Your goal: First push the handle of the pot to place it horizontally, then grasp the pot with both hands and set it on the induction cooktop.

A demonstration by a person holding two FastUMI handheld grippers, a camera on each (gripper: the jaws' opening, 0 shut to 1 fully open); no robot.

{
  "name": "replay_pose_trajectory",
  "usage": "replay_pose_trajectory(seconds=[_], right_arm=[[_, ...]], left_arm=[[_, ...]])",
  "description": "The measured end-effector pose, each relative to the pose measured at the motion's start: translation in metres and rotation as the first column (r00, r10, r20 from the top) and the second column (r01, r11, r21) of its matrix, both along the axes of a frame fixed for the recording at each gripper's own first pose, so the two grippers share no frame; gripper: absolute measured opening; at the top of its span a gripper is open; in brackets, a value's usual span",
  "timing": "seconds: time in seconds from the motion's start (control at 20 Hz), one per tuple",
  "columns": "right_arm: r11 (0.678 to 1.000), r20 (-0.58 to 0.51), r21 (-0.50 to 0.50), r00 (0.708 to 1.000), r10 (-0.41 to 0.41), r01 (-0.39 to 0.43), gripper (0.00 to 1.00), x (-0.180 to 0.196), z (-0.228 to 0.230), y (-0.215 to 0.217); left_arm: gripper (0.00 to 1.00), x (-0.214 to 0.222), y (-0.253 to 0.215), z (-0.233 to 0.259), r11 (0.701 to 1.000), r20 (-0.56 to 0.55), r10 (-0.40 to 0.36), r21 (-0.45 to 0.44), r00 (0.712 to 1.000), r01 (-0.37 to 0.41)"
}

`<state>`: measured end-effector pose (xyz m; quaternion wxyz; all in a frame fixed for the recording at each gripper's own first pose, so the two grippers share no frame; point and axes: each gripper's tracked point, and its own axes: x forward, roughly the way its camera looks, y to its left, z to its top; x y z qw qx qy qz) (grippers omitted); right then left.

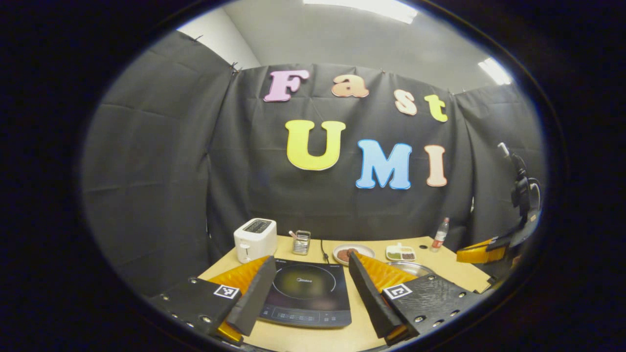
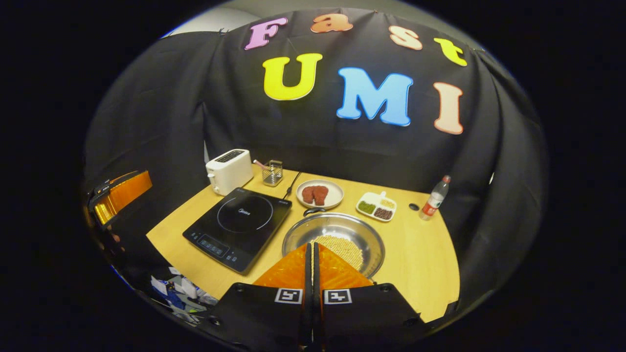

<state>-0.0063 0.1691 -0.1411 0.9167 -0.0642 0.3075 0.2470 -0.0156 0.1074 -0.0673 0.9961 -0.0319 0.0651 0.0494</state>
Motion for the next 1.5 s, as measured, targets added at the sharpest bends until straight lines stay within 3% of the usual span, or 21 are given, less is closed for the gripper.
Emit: replay_pose_trajectory(seconds=[0.25,0.8,1.5], right_arm=[[0.998,-0.217,-0.021,0.975,0.056,-0.062,0.02,-0.016,-0.062,-0.004],[0.991,-0.462,-0.070,0.884,0.071,-0.116,0.02,-0.016,-0.179,-0.049],[0.984,-0.499,-0.081,0.861,0.097,-0.158,0.02,0.007,-0.209,-0.070]], left_arm=[[0.90,-0.001,-0.014,-0.004,0.998,-0.032,0.000,0.058,1.000,0.001],[0.89,0.018,-0.079,-0.033,0.996,-0.157,0.038,0.083,0.987,-0.025],[0.89,0.030,-0.131,-0.061,0.997,-0.277,0.050,0.077,0.960,-0.029]])
